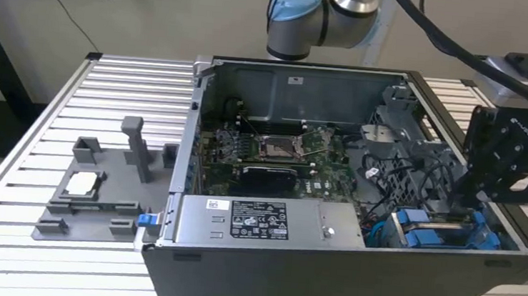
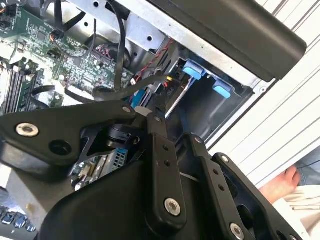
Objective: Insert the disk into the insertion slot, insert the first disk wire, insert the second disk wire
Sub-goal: 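Insert the first disk wire, then insert the second disk wire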
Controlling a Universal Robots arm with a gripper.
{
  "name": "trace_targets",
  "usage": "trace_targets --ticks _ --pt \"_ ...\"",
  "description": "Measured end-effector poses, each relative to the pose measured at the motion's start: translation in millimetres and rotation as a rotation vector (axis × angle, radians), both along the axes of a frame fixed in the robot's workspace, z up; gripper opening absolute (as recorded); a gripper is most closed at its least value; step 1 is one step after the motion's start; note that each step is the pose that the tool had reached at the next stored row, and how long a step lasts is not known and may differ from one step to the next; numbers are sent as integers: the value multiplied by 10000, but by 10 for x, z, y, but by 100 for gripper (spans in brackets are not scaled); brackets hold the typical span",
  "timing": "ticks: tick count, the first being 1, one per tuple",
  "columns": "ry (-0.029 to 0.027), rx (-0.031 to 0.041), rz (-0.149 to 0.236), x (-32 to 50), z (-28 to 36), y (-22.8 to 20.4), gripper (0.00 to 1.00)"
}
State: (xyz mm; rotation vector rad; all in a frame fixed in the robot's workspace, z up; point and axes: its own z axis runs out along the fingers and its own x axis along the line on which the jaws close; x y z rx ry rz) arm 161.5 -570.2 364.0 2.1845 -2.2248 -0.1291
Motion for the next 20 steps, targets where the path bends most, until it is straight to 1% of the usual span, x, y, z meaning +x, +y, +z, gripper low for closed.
trace_targets --ticks 11,14,16,20 --pt "-261 0 1 -159 94 1 27" --pt "-350 -1 0 -204 112 3 27" --pt "-411 -2 0 -235 115 9 27" --pt "-518 -9 1 -300 115 38 27"
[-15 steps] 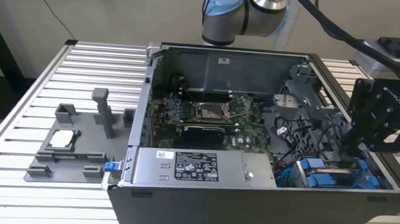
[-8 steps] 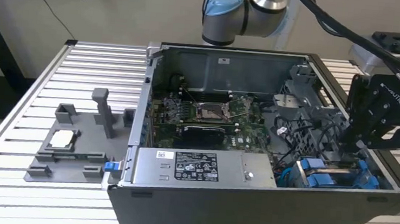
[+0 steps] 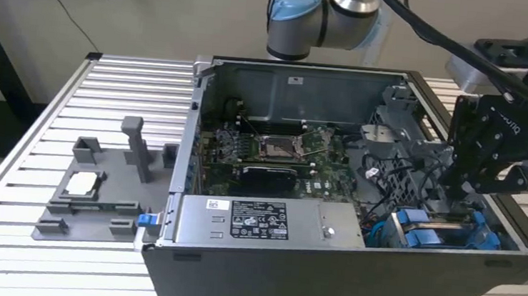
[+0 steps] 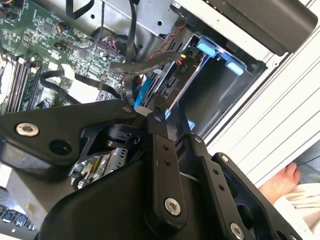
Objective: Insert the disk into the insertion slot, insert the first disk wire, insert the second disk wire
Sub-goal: 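Insert the second disk wire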
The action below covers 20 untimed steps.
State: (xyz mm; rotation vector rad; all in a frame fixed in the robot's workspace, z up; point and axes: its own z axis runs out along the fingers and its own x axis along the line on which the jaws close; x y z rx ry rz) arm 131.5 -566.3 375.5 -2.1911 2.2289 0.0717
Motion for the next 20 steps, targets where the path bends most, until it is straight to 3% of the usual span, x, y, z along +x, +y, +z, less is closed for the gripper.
trace_targets --ticks 7,20 --pt "-116 -2 0 -95 6 70 27" --pt "-460 0 0 -240 99 114 27"
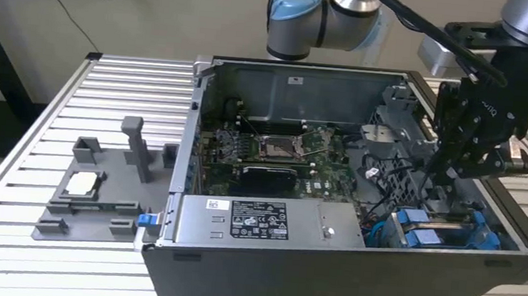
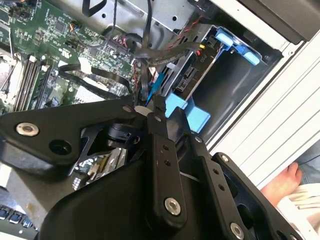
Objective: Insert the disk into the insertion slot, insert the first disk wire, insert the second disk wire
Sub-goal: 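Insert the second disk wire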
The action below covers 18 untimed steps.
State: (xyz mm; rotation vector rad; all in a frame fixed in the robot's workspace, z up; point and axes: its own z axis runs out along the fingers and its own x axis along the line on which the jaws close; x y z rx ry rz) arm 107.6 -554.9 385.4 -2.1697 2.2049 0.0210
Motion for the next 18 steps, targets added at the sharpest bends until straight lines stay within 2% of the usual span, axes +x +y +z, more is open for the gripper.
trace_targets --ticks 6,10,11,13,18 --pt "-219 -30 0 -91 10 62 27" --pt "-318 -69 0 -137 26 100 27" --pt "-333 -95 1 -146 29 112 27" --pt "-370 -202 2 -166 31 148 27" --pt "-527 -400 4 -206 38 257 27"
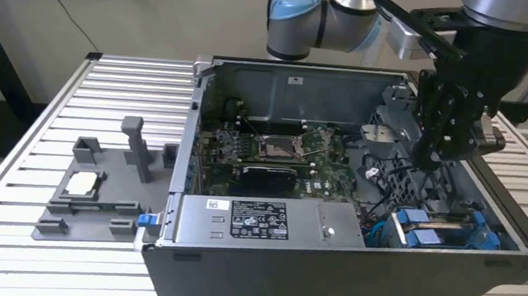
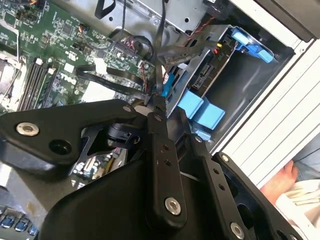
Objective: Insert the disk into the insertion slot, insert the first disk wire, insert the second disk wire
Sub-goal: 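Insert the second disk wire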
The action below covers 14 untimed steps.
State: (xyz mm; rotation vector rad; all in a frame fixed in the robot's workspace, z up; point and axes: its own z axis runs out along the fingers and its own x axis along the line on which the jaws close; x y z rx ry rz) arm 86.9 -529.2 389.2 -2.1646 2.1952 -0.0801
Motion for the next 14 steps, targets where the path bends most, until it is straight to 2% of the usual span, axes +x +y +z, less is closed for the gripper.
trace_targets --ticks 2,4,5,8,9,11,14 --pt "-47 -137 0 -21 0 45 27" --pt "-74 -361 0 -36 0 94 27" --pt "-88 -497 0 -41 0 120 27" --pt "-127 -993 2 -54 -3 200 27" --pt "-146 -1137 2 -57 -7 237 27" --pt "-186 -1333 2 -63 -15 316 27" --pt "-241 -1529 -1 -79 -35 425 27"
